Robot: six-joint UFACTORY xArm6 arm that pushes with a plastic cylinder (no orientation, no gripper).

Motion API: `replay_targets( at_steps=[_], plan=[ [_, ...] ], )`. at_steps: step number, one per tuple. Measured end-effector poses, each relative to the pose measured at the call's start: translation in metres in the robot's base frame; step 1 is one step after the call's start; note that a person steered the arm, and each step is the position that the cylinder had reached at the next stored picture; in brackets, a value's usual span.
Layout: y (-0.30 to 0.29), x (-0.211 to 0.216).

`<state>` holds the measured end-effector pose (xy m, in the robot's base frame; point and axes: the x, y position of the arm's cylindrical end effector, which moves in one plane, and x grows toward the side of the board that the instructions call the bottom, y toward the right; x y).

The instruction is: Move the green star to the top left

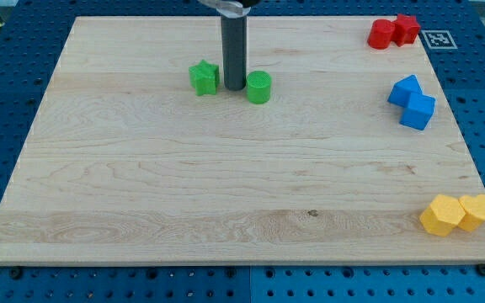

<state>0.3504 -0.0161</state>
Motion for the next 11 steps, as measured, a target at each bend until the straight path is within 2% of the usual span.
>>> replay_targets(
  at_steps=[2,4,6,8,10,11],
  plan=[
    [-0.025,-0.011],
    [-0.022,0.025],
    [-0.103,-0.026],
    [-0.098,-0.012],
    [-0.143,-0.076],
    [-0.130,-0.051]
  ],
)
